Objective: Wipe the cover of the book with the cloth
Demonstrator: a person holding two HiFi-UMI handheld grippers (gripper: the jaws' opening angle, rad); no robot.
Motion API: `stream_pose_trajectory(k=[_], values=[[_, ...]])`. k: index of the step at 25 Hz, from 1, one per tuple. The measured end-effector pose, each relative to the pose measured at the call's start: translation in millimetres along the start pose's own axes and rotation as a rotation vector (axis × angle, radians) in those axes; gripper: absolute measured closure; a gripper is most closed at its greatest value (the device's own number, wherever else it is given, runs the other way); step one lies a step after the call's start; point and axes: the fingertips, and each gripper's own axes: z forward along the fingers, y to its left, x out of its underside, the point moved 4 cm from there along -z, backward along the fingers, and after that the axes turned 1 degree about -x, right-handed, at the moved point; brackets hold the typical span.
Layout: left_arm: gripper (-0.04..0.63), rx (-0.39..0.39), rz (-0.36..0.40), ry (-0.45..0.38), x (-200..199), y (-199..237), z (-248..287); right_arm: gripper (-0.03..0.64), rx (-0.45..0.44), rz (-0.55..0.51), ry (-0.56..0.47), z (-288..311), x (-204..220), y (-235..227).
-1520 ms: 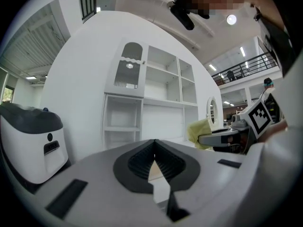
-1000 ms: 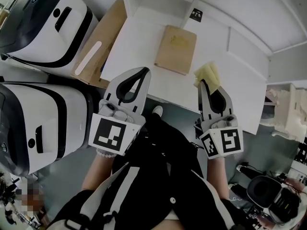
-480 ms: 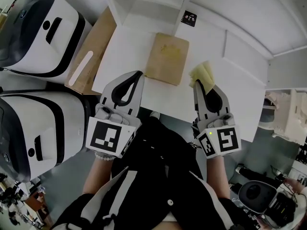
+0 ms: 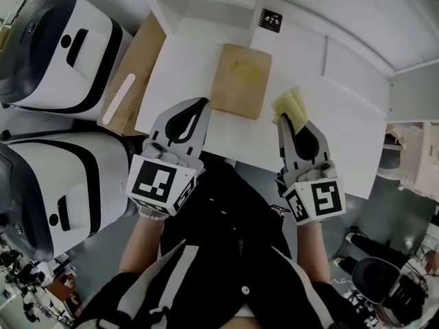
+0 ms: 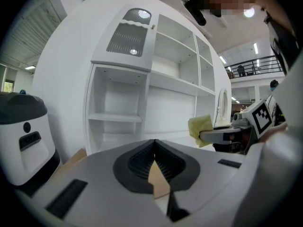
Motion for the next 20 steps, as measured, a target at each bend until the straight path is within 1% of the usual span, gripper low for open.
stream_pose_trajectory(k=[4,8,12,15,20], values=[[0.595,0.015,-0.004,0.037,9.6,10.4,11.2,0.578,0.032,0.012,0.006,1.4,4.9,-1.3],[0.595,0.036,-0.042,0.080,21.7,20.9,24.8,0.578,0.072,0.018,0.018,5.3,8.7,-3.5],[0.588,0.086,-0.068,0.116,29.9,29.1,42.9,0.578,0.105,0.015,0.035,16.3,12.2,-9.0],[0.584,0.128,-0.085,0.159,38.0,36.2,55.7,0.578,0.105,-0.006,0.054,27.0,15.2,-6.5],[0.553,0.171,-0.120,0.212,51.8,47.9,72.6,0.578,0.118,-0.003,0.104,44.2,24.0,-2.4]])
